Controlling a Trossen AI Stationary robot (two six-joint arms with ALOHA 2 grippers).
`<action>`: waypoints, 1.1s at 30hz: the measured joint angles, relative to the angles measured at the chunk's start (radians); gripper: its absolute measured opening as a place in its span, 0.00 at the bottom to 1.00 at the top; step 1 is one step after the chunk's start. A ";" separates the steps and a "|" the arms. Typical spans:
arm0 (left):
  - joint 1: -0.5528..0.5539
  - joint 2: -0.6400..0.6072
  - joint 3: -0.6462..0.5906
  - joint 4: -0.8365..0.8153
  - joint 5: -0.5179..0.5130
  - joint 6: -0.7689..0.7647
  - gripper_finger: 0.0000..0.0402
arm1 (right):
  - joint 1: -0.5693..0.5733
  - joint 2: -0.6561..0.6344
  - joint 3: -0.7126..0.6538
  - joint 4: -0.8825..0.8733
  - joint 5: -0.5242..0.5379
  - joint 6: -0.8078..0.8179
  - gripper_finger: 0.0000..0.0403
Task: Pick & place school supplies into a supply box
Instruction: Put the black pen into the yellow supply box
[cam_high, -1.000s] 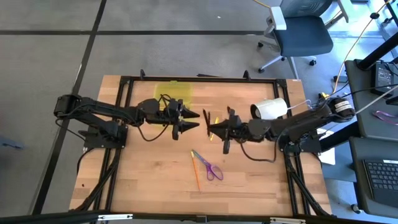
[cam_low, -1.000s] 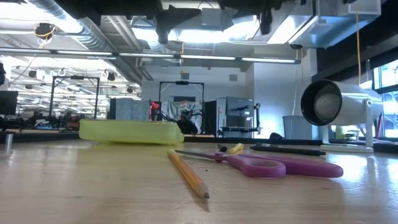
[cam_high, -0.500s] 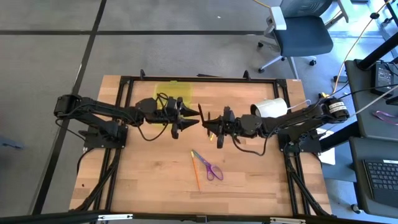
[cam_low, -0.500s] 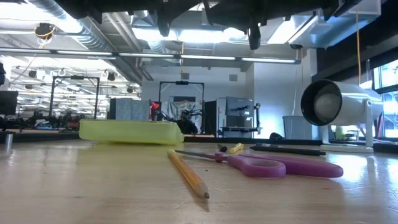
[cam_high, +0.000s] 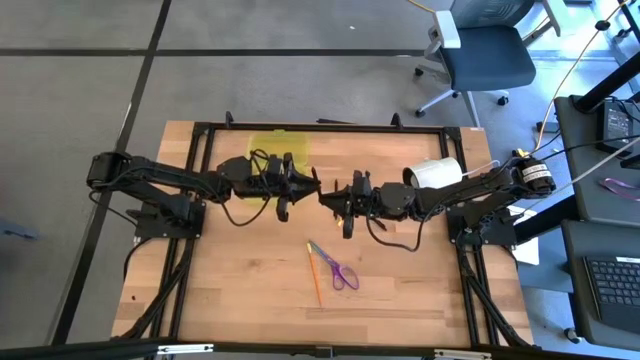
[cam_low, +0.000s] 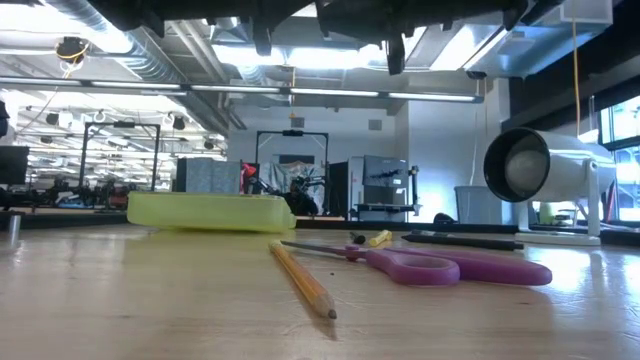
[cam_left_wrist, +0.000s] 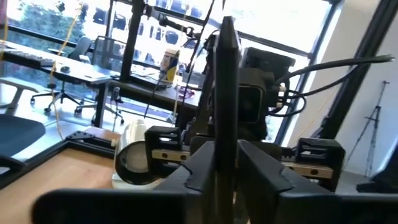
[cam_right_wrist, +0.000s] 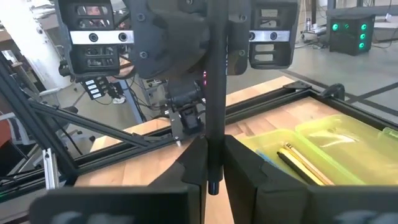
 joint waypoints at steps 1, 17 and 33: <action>0.000 0.000 0.000 0.000 -0.008 0.000 0.11 | 0.000 0.000 0.000 0.000 0.001 0.000 0.11; 0.023 0.000 0.001 -0.029 -0.006 0.028 0.05 | -0.019 -0.026 0.000 -0.264 -0.053 0.042 0.34; 0.264 -0.006 0.001 -0.826 -0.014 0.136 0.04 | -0.037 -0.046 0.000 -0.867 -0.068 0.263 0.46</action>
